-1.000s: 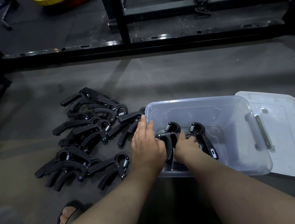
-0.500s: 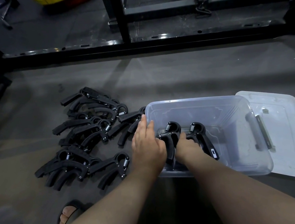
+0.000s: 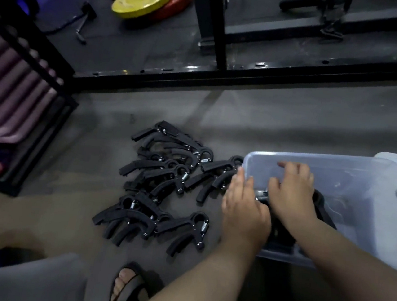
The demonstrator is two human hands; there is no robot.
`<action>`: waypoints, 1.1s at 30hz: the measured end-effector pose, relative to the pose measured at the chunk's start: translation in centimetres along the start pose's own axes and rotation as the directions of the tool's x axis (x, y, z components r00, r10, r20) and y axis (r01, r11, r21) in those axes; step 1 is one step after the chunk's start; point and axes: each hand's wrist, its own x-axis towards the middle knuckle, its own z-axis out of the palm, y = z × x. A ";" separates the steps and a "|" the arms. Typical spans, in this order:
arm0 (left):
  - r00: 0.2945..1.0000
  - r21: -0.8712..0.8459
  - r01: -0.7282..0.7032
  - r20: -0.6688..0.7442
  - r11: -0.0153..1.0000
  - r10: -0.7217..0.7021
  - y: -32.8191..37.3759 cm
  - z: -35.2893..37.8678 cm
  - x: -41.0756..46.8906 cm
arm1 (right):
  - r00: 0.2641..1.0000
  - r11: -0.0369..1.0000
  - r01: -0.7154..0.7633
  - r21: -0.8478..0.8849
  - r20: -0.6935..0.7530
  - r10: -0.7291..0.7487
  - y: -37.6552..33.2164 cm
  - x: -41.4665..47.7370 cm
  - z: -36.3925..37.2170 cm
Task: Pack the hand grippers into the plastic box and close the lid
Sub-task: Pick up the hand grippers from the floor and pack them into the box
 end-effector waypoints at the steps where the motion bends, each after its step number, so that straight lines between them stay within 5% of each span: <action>1: 1.000 -0.030 0.003 -0.005 1.000 -0.003 -0.2 0.1 0.1 | 0.995 0.994 0.090 0.056 -0.044 -0.088 -0.7 0.1 -0.1; 5: 0.998 -0.143 0.007 -0.057 0.990 -0.016 -0.8 0.1 0.1 | 0.942 0.922 0.336 0.191 -0.066 -0.329 -2.9 -0.1 0.5; 11: 0.931 -0.358 0.298 -0.097 0.885 -0.353 -3.9 -2.1 0.6 | 0.916 0.925 0.348 0.153 0.154 -0.370 -4.7 -0.4 2.9; 15: 0.883 -0.114 0.448 -0.096 0.887 -0.459 -8.6 -5.7 3.5 | 0.913 0.944 0.328 -0.041 0.271 -0.306 -4.8 -1.6 4.9; 19: 0.901 0.158 0.432 -0.036 0.888 -0.432 -12.7 -9.0 7.1 | 0.911 0.943 0.324 -0.072 0.295 -0.290 -5.3 -1.7 4.8; 24: 0.908 0.255 0.403 0.006 0.879 -0.419 -15.6 -10.5 10.4 | 0.914 0.957 0.289 -0.018 0.302 -0.270 -5.5 -2.0 4.2; 29: 0.833 0.396 0.453 0.131 0.799 -0.537 -18.1 -9.7 10.5 | 0.924 0.967 0.254 0.005 0.295 -0.244 -5.7 -2.0 4.4; 33: 0.874 0.533 0.326 0.145 0.781 -0.464 -19.0 -7.3 8.5 | 0.923 0.969 0.247 0.013 0.300 -0.239 -5.8 -2.1 4.5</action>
